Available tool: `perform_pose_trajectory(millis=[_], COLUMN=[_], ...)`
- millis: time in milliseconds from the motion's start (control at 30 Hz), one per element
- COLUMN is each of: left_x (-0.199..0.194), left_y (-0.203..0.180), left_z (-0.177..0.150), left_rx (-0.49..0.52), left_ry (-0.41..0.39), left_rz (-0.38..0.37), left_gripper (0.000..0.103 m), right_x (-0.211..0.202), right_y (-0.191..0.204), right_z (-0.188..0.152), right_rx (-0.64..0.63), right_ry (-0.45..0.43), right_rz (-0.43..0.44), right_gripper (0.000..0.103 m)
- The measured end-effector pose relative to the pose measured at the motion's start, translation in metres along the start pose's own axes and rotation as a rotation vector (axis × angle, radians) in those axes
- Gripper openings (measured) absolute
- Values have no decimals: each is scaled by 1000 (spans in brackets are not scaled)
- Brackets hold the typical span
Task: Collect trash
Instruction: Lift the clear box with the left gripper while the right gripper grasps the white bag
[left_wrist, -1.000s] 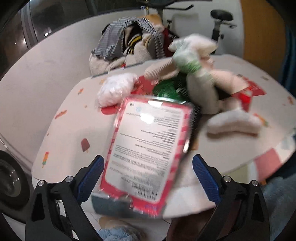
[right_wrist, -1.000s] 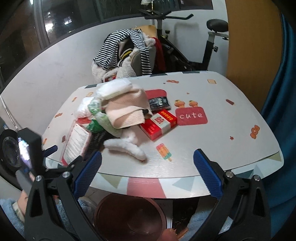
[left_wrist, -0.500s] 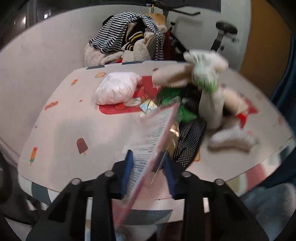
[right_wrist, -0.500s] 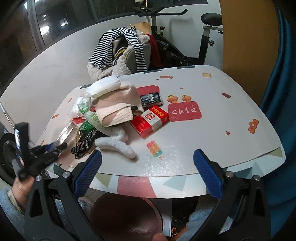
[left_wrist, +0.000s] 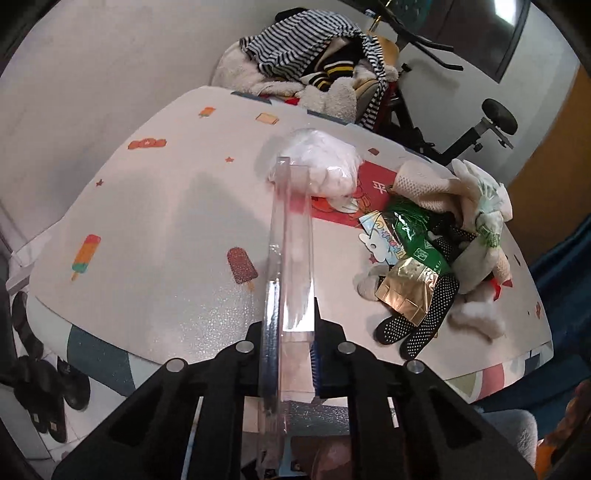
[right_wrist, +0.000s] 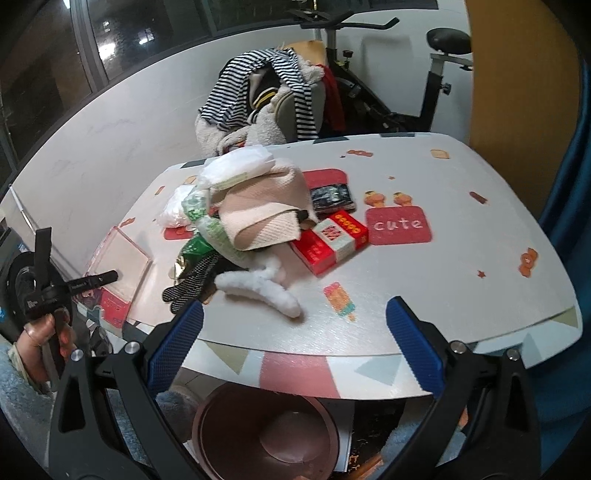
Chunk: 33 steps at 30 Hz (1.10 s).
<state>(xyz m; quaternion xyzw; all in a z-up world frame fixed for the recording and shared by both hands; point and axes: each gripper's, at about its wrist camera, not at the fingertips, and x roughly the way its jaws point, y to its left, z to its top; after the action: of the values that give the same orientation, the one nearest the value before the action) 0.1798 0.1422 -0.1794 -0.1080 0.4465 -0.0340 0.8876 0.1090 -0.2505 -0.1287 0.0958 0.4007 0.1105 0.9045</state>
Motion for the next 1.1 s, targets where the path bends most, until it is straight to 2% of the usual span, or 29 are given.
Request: perform_pose_trajectory(millis=[100, 133, 233, 333, 433, 500, 567, 600, 633, 667, 800, 900, 967, 1100], left_x=[-5, -8, -15, -22, -31, -38, -44, -47, -51, -55, -66, -74, -79, -94], left_y=[-6, -7, -8, -10, -16, -19, -22, -23, -25, -25, -28, -32, -35, -44], left_z=[-2, -2, 1, 7, 9, 8, 6, 4, 1, 0, -6, -10, -14, -24], left_rx=[26, 32, 11, -16, -14, -9, 2, 9, 22, 29, 36, 37, 38, 40], left_ry=[-32, -47, -76, -94, -112, -118, -119, -121, -127, -132, -140, -142, -144, -151], left_rz=[40, 42, -12, -50, -80, -101, -109, -112, -115, -117, -122, -117, -119, -118], left_gripper=[12, 12, 12, 12, 12, 12, 12, 12, 12, 12, 12, 12, 12, 12], right_x=[10, 14, 31, 62, 101, 131, 157, 161, 159, 154, 115, 82, 58, 9], right_y=[9, 13, 26, 40, 56, 60, 59, 58, 58, 60, 90, 104, 107, 108], right_z=[15, 22, 52, 84, 104, 114, 119, 120, 121, 122, 125, 129, 130, 124], right_rx=[-25, -35, -49, 4, 30, 75, 155, 194, 227, 242, 156, 113, 88, -2], right_ry=[1, -1, -10, 2, 37, 78, 152, 168, 162, 149, 83, 19, -37, -107], right_rz=[37, 57, 132, 210, 195, 171, 179, 199, 222, 252, 400, 468, 495, 457], right_gripper=[96, 90, 85, 83, 83, 78, 42, 40, 33, 31, 28, 28, 28, 28])
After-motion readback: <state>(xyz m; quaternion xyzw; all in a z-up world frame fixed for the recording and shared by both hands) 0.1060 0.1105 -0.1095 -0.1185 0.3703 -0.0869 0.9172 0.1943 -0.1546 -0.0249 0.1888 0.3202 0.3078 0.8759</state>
